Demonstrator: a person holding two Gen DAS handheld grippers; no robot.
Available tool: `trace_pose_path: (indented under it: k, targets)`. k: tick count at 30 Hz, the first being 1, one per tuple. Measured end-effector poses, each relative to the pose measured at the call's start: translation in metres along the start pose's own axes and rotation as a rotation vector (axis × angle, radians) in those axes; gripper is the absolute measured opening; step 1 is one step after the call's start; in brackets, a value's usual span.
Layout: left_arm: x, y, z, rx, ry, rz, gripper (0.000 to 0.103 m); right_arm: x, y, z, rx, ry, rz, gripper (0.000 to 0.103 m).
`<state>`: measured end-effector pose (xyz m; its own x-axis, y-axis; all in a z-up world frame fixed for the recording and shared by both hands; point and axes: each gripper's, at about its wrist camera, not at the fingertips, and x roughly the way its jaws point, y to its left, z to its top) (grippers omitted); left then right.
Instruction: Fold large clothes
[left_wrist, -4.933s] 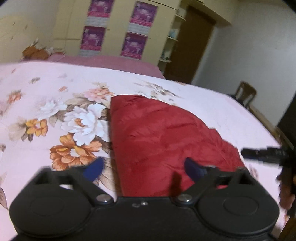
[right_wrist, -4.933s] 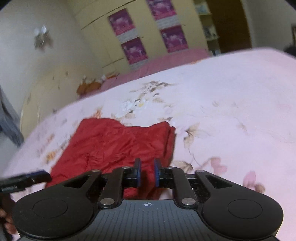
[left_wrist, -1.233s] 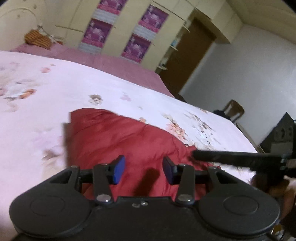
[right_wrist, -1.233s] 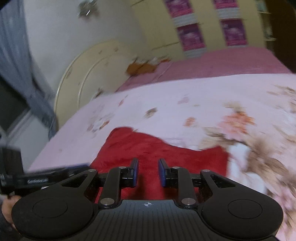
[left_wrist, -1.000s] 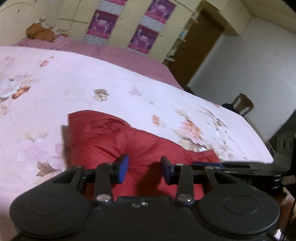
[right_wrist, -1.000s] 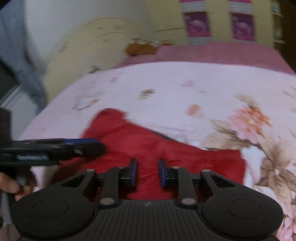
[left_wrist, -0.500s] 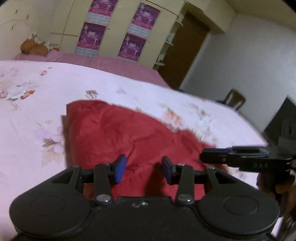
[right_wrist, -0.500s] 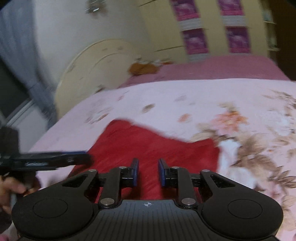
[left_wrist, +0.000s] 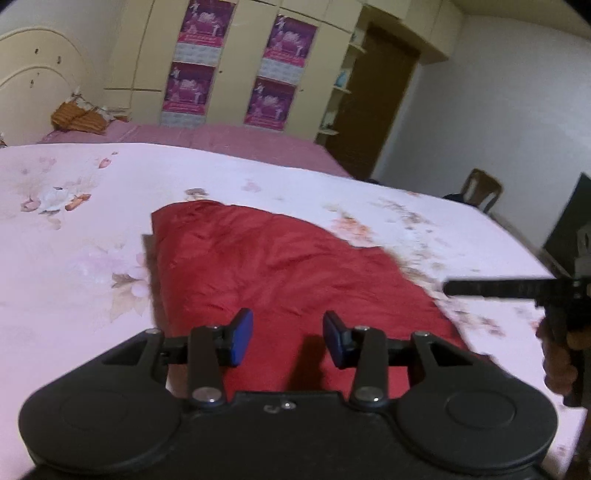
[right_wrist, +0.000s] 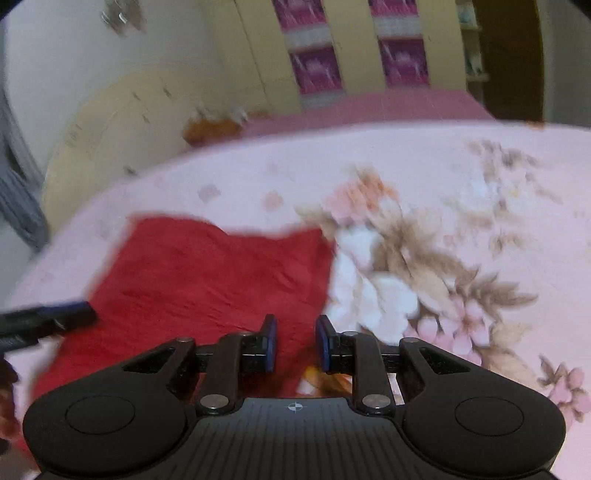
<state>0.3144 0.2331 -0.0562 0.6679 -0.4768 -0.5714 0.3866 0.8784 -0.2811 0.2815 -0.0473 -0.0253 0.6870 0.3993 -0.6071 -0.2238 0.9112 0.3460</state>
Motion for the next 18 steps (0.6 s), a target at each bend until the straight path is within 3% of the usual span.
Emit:
trace_pose_path:
  k: [3,6,9,13,18]
  targets:
    - [-0.016,-0.016,-0.014,0.027,0.029,-0.018,0.041,-0.021,0.028,0.001,-0.055,-0.008,0.108,0.024]
    - [-0.023,-0.028,-0.03,0.039,0.039,-0.003,0.041,-0.022,0.053,-0.017,-0.146,0.056,0.185,0.024]
    - [-0.017,-0.031,-0.042,0.054,0.044,0.021,0.043,-0.008,0.061,-0.042,-0.261,0.117,0.14,0.024]
    - [-0.014,-0.034,-0.046,0.064,0.057,0.043,0.041,0.006,0.039,-0.05,-0.187,0.134,0.089,0.024]
    - [-0.048,-0.05,-0.054,0.086,0.048,0.036,0.041,-0.047,0.055,-0.045,-0.212,0.059,0.143,0.024]
